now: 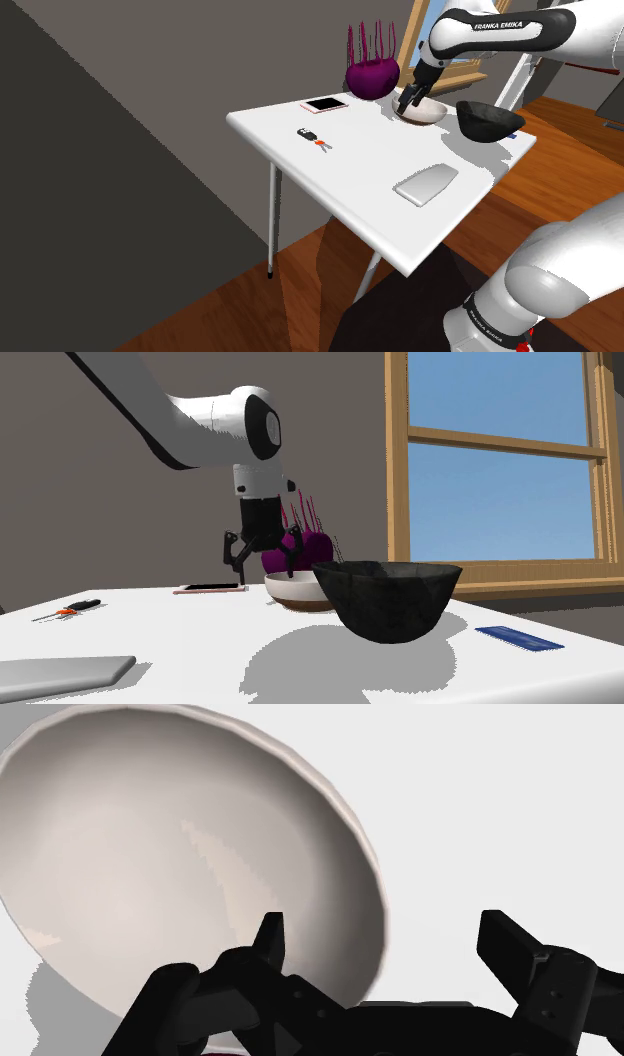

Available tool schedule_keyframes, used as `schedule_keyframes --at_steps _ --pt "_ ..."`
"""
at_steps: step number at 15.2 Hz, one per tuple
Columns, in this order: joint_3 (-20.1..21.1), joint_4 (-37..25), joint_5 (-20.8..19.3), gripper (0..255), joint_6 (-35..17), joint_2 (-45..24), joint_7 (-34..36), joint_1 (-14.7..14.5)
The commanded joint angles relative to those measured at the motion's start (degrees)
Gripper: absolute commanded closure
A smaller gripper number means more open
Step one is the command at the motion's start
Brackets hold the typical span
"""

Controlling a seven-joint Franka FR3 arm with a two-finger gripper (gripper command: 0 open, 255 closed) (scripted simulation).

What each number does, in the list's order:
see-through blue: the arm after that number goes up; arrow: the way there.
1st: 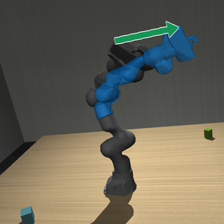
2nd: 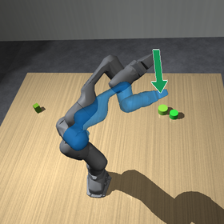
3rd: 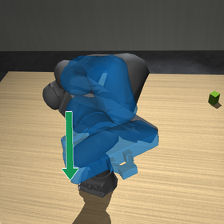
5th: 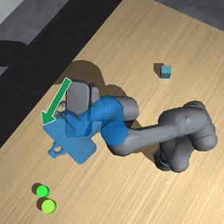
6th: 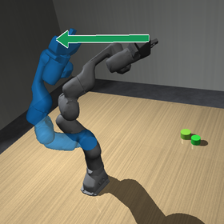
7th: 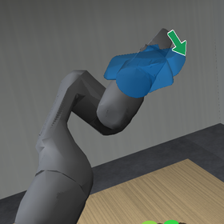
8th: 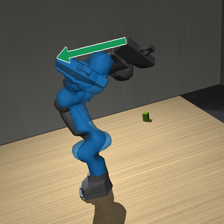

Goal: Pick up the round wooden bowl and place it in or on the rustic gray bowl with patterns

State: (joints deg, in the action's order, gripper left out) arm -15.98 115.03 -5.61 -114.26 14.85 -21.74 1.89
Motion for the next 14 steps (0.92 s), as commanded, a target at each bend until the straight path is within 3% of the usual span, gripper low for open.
schedule_keyframes --at_steps 1,4,5,14 --pt "0.0 0.0 0.0 0 -0.1 0.0 0.0 0.0" --pt "0.0 0.0 0.0 0 -0.1 0.0 0.0 0.0" --pt "0.0 0.0 0.0 255 -0.1 0.0 0.0 0.0" --pt "0.0 0.0 0.0 255 -0.1 0.0 0.0 0.0"
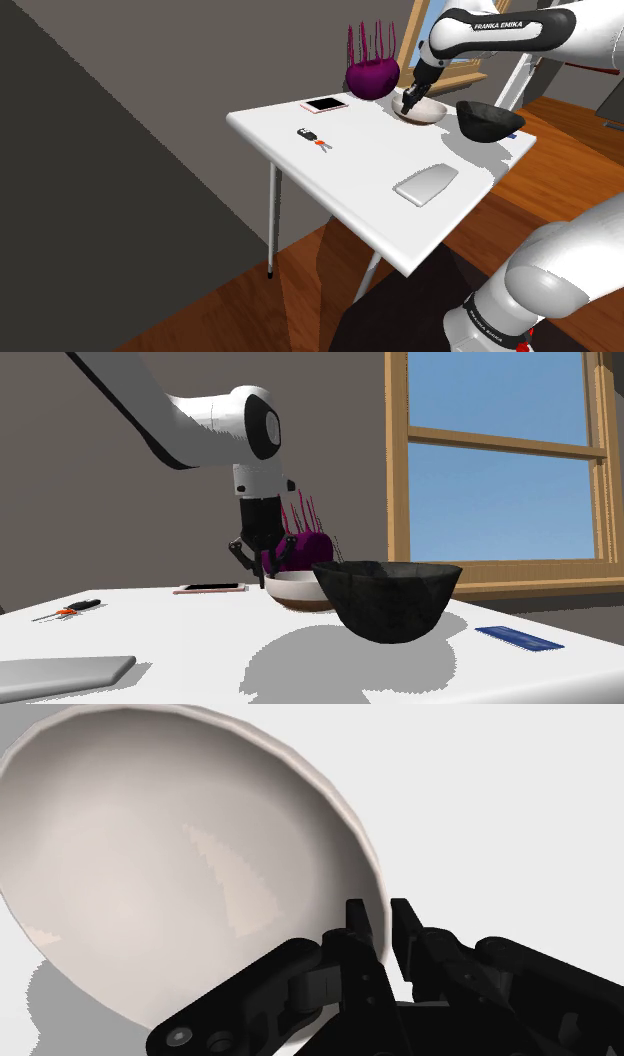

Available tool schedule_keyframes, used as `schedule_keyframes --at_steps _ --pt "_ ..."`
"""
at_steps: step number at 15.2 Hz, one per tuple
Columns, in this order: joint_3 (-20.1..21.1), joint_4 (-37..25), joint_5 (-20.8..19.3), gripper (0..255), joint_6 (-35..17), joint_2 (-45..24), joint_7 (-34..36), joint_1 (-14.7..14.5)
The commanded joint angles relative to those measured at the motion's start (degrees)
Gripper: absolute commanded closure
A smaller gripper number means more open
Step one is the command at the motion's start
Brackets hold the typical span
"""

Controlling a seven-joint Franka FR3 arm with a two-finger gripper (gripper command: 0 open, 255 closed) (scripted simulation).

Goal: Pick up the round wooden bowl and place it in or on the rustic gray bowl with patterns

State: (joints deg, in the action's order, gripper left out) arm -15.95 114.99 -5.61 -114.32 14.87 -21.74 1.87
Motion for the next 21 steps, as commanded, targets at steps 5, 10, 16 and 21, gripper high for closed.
schedule_keyframes --at_steps 5,10,16,21 --pt "0.1 -4.0 0.2 255 3.9 -0.3 -0.2 -0.1" --pt "0.2 -8.5 0.5 255 7.7 -0.9 -0.4 -0.2" --pt "0.2 -14.4 0.9 255 12.4 -2.1 -0.8 -0.3" --pt "0.1 -19.8 1.3 255 16.5 -3.4 -1.2 -0.4"
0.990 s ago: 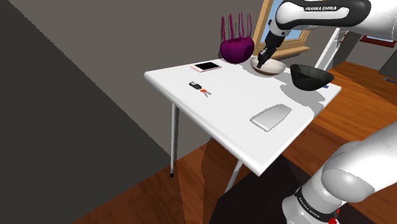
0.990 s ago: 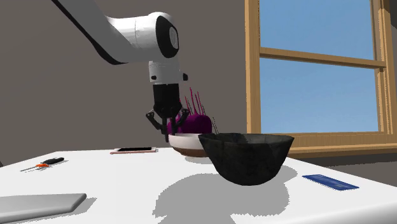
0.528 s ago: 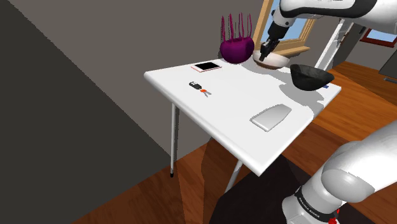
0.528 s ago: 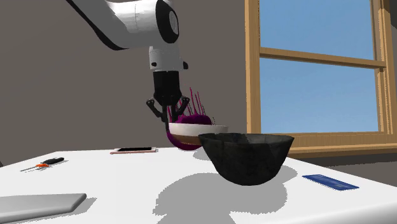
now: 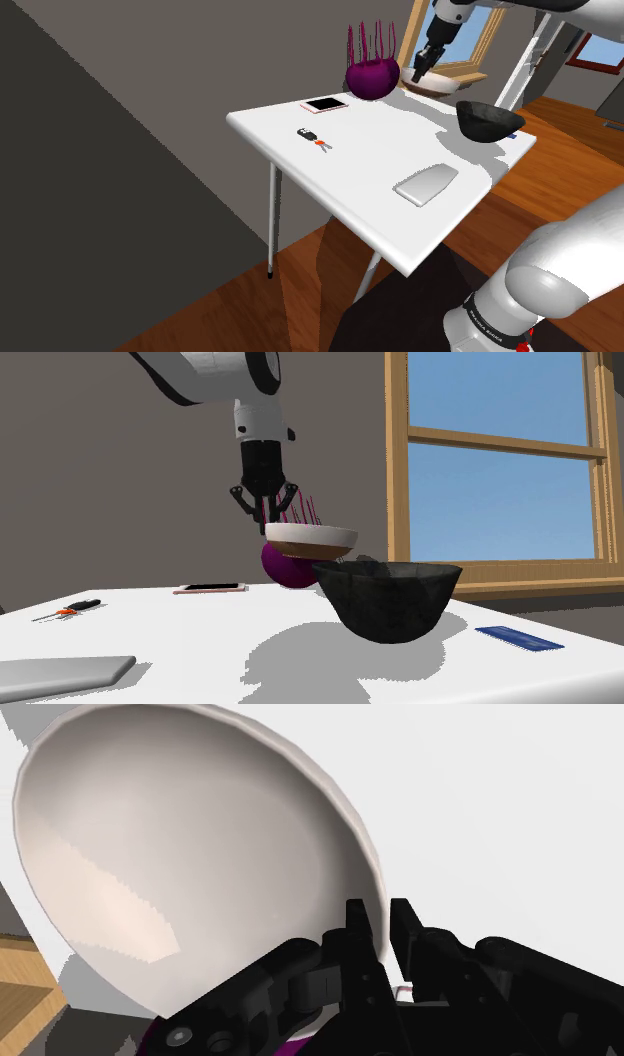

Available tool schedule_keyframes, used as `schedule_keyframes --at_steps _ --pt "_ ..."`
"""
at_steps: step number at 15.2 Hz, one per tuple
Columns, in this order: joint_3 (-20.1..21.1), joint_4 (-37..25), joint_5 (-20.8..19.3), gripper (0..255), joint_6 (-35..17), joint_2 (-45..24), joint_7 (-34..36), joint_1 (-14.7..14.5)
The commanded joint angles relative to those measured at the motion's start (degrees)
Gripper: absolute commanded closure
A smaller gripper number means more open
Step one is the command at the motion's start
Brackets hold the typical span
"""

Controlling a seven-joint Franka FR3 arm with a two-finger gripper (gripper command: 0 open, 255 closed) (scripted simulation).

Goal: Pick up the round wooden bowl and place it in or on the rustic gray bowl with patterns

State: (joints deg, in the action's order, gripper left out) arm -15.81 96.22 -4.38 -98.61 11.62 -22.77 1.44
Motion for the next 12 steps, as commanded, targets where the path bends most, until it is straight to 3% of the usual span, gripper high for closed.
schedule_keyframes --at_steps 1,12 --pt "-0.1 -2.1 0.2 255 1.6 -0.5 -0.2 0.0" --pt "-0.7 -15.7 1.5 255 10.7 -5.1 -1.4 0.1"
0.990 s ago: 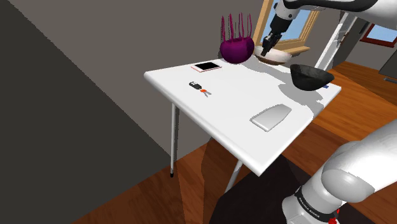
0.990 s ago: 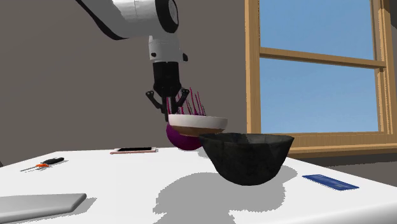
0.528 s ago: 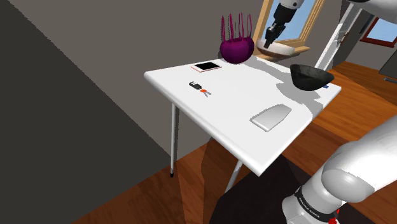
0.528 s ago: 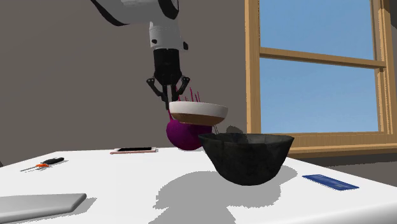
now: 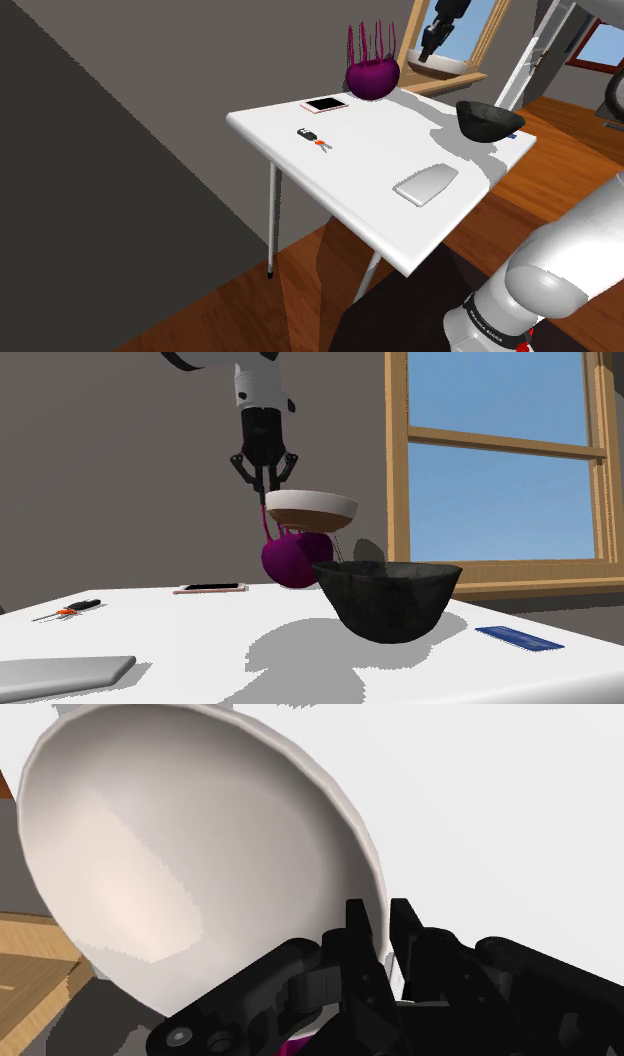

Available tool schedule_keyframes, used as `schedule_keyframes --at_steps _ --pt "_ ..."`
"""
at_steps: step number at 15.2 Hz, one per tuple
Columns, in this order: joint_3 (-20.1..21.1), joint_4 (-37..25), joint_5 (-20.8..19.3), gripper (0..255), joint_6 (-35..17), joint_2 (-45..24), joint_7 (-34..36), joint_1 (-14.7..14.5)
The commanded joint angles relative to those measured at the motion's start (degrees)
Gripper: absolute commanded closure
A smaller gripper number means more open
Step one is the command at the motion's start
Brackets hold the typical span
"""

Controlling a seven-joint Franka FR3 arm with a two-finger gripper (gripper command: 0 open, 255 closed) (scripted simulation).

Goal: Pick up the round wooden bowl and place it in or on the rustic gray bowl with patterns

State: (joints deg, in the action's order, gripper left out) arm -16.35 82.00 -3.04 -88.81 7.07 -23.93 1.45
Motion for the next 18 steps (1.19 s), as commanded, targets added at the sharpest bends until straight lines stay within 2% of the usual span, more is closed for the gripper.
schedule_keyframes --at_steps 1,8,16,18 --pt "-0.3 0.2 -0.3 255 1.0 1.4 -0.6 0.3" --pt "-1.5 8.9 -3.3 255 3.5 13.1 -4.1 2.2" --pt "-3.8 13.5 -6.7 255 8.8 24.0 -9.6 4.9" --pt "-3.7 16.2 -7.0 255 7.2 25.1 -9.3 5.1"
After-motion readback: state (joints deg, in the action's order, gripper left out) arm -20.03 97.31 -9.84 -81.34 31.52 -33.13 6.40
